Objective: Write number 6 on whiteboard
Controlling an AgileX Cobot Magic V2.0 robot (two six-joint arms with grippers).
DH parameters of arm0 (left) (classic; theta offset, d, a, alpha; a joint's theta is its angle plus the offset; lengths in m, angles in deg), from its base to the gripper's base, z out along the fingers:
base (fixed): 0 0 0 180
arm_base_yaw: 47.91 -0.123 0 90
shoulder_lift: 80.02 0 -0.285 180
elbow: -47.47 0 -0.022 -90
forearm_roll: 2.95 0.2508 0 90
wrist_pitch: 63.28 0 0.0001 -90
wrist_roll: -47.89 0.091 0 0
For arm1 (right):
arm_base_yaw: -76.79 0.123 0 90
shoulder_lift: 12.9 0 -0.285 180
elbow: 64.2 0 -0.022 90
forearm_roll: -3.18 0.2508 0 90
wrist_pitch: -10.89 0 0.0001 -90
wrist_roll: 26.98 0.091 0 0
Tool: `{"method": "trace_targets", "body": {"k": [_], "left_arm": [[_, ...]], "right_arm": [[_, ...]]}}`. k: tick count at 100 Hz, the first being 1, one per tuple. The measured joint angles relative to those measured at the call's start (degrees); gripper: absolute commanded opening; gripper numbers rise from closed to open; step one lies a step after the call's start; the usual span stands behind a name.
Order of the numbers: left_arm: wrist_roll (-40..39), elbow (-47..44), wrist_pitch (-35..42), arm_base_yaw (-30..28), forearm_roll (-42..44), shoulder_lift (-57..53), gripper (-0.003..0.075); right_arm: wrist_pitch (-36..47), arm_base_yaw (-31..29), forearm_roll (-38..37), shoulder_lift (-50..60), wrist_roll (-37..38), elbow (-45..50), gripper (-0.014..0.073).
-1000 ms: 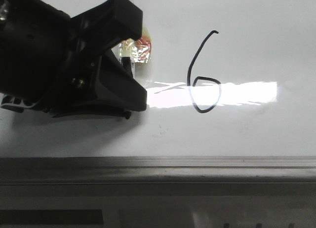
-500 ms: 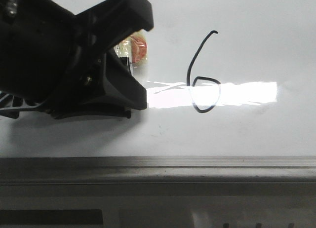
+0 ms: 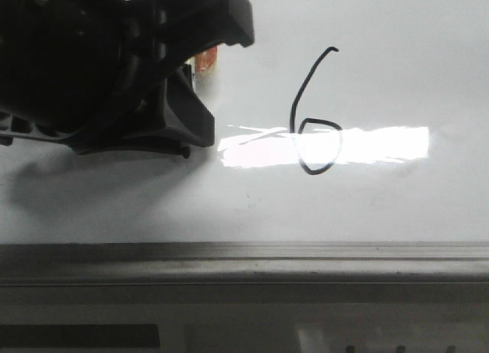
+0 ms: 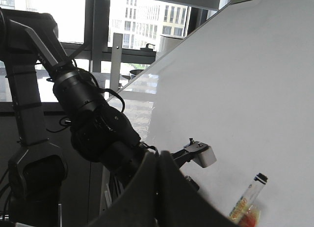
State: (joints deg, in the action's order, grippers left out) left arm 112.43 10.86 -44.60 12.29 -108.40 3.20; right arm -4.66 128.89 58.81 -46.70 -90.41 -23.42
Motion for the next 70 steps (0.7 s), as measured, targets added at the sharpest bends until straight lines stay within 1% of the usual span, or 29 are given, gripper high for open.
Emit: {"method": "trace_targets", "body": {"k": [19, 70], "left_arm": [[3.5, 0.1, 0.0, 0.0, 0.0, 0.7, -0.0020], [4.2, 0.8, -0.7, 0.3, 0.6, 2.5, -0.0020]], "right_arm": [[0.0, 0.0, 0.0, 0.0, 0.0, 0.0, -0.0061], [0.0, 0.0, 0.6, 0.0, 0.0, 0.0, -0.0061]]}}
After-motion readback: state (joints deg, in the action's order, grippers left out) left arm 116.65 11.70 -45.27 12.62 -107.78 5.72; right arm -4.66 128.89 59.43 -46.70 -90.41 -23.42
